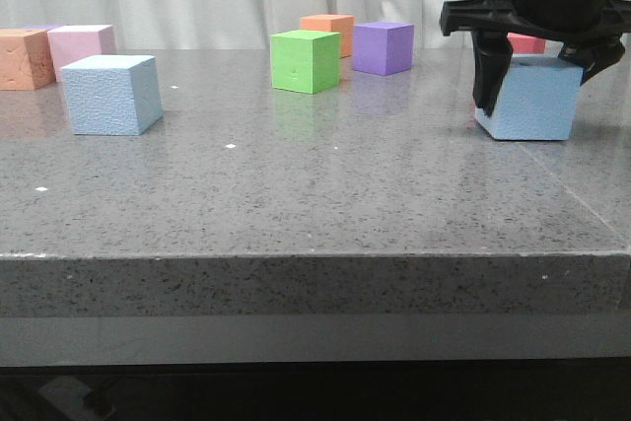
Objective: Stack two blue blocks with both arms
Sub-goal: 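Carry the blue cube with the right gripper to the table center, release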
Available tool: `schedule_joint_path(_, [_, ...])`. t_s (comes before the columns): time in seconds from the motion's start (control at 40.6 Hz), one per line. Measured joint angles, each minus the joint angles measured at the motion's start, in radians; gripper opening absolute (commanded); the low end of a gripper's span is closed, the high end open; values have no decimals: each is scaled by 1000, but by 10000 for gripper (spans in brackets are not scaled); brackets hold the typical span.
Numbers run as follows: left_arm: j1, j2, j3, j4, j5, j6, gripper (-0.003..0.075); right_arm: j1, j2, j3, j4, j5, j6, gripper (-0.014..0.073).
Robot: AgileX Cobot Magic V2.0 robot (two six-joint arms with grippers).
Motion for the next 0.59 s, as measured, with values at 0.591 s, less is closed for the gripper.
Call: schedule_joint_path(0.591, [0, 0, 0, 0, 0, 0, 565, 256, 133, -315, 7, 106, 96, 447])
